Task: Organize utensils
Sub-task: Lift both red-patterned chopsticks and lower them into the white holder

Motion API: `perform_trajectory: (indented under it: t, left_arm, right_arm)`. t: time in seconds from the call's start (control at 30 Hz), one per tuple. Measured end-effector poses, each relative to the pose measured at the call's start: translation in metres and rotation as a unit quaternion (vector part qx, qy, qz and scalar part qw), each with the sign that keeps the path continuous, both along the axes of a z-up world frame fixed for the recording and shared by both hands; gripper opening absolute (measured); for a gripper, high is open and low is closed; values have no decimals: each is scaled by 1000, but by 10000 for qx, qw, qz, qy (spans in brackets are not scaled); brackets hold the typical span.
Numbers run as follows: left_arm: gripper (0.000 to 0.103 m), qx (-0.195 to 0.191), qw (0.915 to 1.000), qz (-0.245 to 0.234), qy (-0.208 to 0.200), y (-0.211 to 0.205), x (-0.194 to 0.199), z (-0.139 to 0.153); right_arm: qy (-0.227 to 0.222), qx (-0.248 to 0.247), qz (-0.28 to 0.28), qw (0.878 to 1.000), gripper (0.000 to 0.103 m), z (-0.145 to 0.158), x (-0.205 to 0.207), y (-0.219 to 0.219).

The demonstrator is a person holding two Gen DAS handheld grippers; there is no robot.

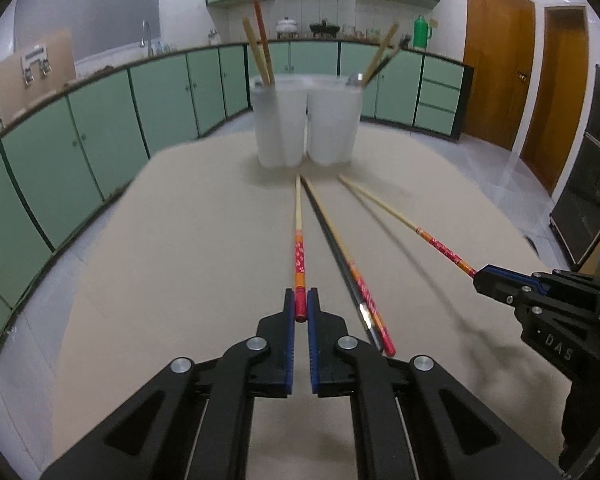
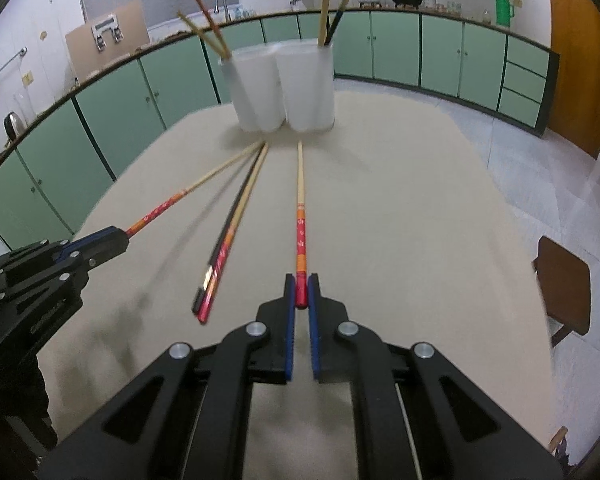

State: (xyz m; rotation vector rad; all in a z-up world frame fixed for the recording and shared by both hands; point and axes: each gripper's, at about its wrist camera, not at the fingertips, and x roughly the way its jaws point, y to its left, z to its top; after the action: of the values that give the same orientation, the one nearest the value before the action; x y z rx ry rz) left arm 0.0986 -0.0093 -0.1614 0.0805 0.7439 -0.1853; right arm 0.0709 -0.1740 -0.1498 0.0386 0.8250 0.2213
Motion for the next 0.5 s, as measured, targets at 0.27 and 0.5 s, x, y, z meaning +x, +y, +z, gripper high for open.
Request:
perform_trajectory:
  t: [0.27,0.5]
  left_arm:
    - [6,-127,9978,-29,-652,6,2,53]
    - [6,-258,9938,-148,-1070,7,15,97]
  right_arm:
    - [-453,210,32,9987,5,51,1,-10]
    - [-838,258,151,9960,5,105,14,-13]
